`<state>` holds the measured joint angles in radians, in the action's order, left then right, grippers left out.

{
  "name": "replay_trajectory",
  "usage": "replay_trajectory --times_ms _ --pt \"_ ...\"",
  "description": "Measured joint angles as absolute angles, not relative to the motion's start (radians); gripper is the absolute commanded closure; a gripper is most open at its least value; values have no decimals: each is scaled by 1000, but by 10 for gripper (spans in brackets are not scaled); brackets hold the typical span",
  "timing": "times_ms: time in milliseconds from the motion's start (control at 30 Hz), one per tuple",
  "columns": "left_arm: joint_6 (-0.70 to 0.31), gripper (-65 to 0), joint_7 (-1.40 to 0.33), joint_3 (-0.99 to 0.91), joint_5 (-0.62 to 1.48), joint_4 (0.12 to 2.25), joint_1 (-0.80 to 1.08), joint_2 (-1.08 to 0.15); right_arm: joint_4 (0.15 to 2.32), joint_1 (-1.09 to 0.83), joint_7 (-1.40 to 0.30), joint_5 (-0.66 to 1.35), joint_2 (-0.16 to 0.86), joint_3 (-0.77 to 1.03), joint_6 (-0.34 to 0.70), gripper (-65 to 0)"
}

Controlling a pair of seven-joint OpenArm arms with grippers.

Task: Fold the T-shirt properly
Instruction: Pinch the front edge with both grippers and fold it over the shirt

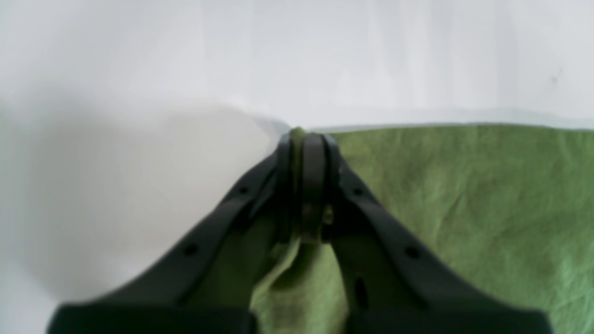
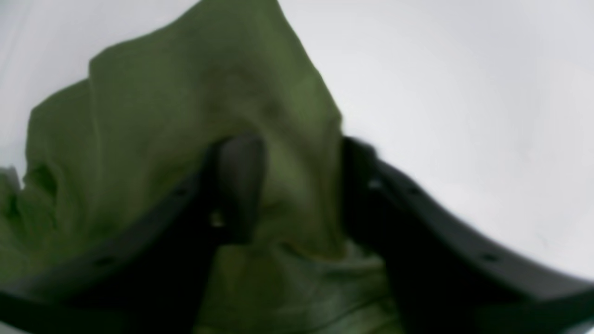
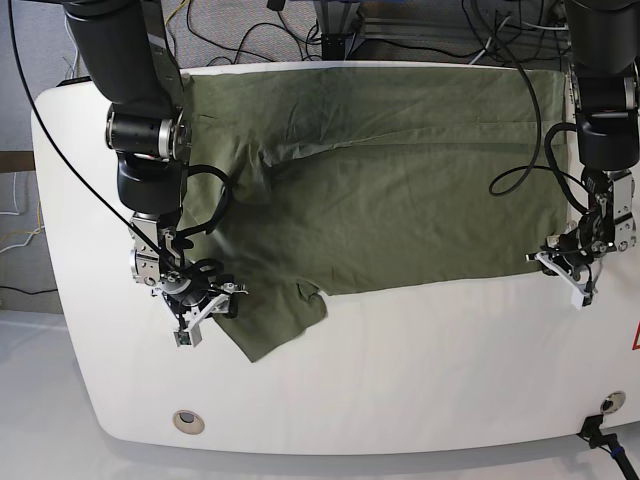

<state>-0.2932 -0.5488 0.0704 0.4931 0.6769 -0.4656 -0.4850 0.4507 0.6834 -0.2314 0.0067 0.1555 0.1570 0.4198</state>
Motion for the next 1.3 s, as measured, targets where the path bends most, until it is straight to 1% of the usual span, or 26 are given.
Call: replay_trajectory --times_ms 33,67,400,433,500,700,933,1067,1200,1300 --pt "-293 0 -552 71 493 689 -463 -485 451 683 -233 7 155 157 419 -43" --pt "-291 0 -560 71 489 708 -458 -482 450 683 -236 5 155 157 419 0" --pt "-289 0 -613 72 470 918 -358 -471 451 683 -247 7 155 156 420 0" --pt "-289 0 -611 70 471 934 -353 -471 467 681 -272 7 154 156 420 0" --pt "-292 0 -612 30 471 971 -343 -468 560 660 -371 0 149 156 421 0" --pt "-290 0 -610 -66 466 1074 -274 -472 933 527 -592 5 147 155 422 0" --pt "-290 0 -612 -123 463 1227 -175 -472 1277 389 -783 9 146 155 427 0" --pt "-295 0 -613 -187 471 1309 -103 -467 1441 326 -868 10 147 155 430 0" --pt "-289 0 -614 -227 464 1384 -52 -473 1544 268 -912 18 145 155 498 0" --pt "-297 0 -613 -257 471 1428 -23 -466 1629 221 -955 13 147 157 497 0"
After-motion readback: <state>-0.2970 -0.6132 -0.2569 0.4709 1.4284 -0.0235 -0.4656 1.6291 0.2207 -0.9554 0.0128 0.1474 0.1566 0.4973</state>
